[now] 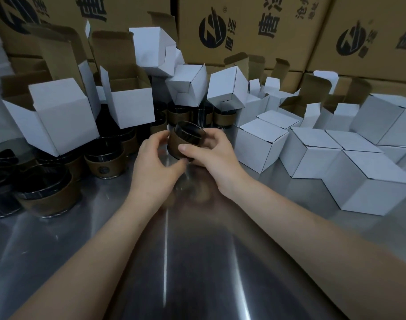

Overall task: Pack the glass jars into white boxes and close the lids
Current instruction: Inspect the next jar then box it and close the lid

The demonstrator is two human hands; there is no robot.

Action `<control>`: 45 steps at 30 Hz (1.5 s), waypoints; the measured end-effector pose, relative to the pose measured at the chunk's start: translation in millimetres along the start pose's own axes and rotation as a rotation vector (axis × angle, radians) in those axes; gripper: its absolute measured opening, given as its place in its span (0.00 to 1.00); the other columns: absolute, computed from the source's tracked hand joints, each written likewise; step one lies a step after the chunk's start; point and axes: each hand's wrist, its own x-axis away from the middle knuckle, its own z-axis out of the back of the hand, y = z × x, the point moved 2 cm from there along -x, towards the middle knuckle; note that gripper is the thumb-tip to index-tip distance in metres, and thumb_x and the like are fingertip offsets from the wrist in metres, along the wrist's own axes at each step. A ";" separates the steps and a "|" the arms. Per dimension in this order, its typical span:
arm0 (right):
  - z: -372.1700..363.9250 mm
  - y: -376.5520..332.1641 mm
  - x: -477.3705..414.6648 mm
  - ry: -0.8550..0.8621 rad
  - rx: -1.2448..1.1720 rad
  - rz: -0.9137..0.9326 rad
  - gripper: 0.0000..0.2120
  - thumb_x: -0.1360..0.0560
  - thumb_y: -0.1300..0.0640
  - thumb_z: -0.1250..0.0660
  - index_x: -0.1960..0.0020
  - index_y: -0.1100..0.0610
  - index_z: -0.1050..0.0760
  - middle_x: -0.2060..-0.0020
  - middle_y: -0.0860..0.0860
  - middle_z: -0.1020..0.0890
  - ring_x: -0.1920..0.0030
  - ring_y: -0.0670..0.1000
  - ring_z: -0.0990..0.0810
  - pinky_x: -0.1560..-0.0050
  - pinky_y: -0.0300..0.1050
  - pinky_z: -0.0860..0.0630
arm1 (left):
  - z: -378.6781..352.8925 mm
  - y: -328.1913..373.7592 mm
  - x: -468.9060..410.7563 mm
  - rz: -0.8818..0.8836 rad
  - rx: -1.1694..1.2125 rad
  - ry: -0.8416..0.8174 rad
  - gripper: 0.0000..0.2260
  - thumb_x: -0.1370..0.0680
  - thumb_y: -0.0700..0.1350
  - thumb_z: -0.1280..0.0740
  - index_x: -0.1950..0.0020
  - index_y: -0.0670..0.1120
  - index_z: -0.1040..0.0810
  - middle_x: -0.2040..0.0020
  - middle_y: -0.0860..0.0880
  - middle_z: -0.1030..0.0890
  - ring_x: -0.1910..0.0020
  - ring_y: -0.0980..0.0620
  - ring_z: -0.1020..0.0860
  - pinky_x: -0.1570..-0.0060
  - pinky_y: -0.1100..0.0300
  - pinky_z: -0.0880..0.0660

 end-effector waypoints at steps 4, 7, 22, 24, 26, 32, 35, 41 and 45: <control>1.0 1.0 1.1 -0.037 -0.012 0.016 0.27 0.34 0.59 0.21 0.40 0.53 0.30 0.45 0.52 0.18 0.44 0.51 0.18 0.40 0.57 0.21 | -0.4 0.6 0.0 -0.025 -0.043 0.006 0.29 0.27 0.45 0.26 0.28 0.48 0.31 0.34 0.52 0.26 0.36 0.57 0.30 0.39 0.64 0.34; 1.4 1.9 2.8 -0.049 -0.023 0.038 0.27 0.33 0.61 0.22 0.40 0.54 0.31 0.46 0.51 0.18 0.43 0.50 0.18 0.39 0.57 0.22 | -0.3 1.5 1.1 -0.043 -0.054 -0.002 0.30 0.28 0.47 0.25 0.28 0.49 0.31 0.34 0.52 0.26 0.34 0.56 0.30 0.37 0.61 0.33; -0.2 -8.1 12.8 0.055 0.150 0.340 0.30 0.36 0.64 0.20 0.40 0.53 0.31 0.45 0.46 0.22 0.39 0.44 0.24 0.41 0.52 0.22 | 1.2 1.4 0.6 -0.123 -0.057 0.048 0.28 0.28 0.42 0.27 0.30 0.53 0.30 0.37 0.59 0.24 0.36 0.61 0.28 0.39 0.69 0.33; -1.5 -10.0 14.0 0.074 0.161 0.381 0.31 0.37 0.65 0.20 0.41 0.53 0.31 0.46 0.43 0.22 0.40 0.44 0.24 0.42 0.55 0.23 | 1.0 -0.6 -0.5 -0.126 -0.040 0.049 0.27 0.28 0.40 0.27 0.31 0.54 0.29 0.39 0.61 0.24 0.37 0.63 0.28 0.43 0.76 0.35; -1.9 -11.1 14.6 0.081 0.175 0.411 0.31 0.38 0.65 0.20 0.41 0.52 0.31 0.47 0.40 0.23 0.40 0.43 0.24 0.41 0.55 0.23 | 0.6 -1.9 -0.8 -0.126 -0.019 0.045 0.27 0.28 0.39 0.27 0.32 0.56 0.29 0.41 0.63 0.24 0.37 0.64 0.28 0.44 0.79 0.35; -1.1 -12.2 14.3 0.100 0.216 0.479 0.32 0.39 0.63 0.21 0.42 0.46 0.32 0.49 0.30 0.25 0.41 0.41 0.24 0.39 0.52 0.24 | -1.4 -3.3 -0.9 -0.100 0.039 0.024 0.27 0.28 0.38 0.28 0.34 0.58 0.30 0.42 0.66 0.24 0.39 0.71 0.28 0.46 0.81 0.36; -1.9 -11.7 12.7 0.100 0.216 0.504 0.31 0.39 0.63 0.22 0.41 0.47 0.31 0.48 0.32 0.25 0.40 0.43 0.24 0.38 0.53 0.24 | -1.5 -2.9 0.5 -0.097 0.047 0.006 0.28 0.28 0.38 0.27 0.32 0.56 0.31 0.42 0.65 0.24 0.42 0.76 0.30 0.46 0.82 0.36; -1.9 -9.6 11.9 0.090 0.212 0.506 0.31 0.38 0.60 0.22 0.40 0.46 0.31 0.47 0.33 0.24 0.39 0.44 0.24 0.38 0.54 0.24 | -1.3 0.5 1.7 -0.105 0.023 -0.003 0.28 0.28 0.38 0.28 0.31 0.53 0.32 0.44 0.67 0.27 0.40 0.68 0.29 0.45 0.80 0.35; -1.6 -9.5 12.5 0.093 0.210 0.483 0.31 0.37 0.58 0.22 0.39 0.46 0.31 0.46 0.35 0.23 0.38 0.43 0.24 0.39 0.53 0.23 | -1.1 1.7 2.7 -0.099 0.020 -0.013 0.30 0.28 0.40 0.27 0.29 0.54 0.32 0.39 0.61 0.26 0.37 0.63 0.29 0.40 0.70 0.33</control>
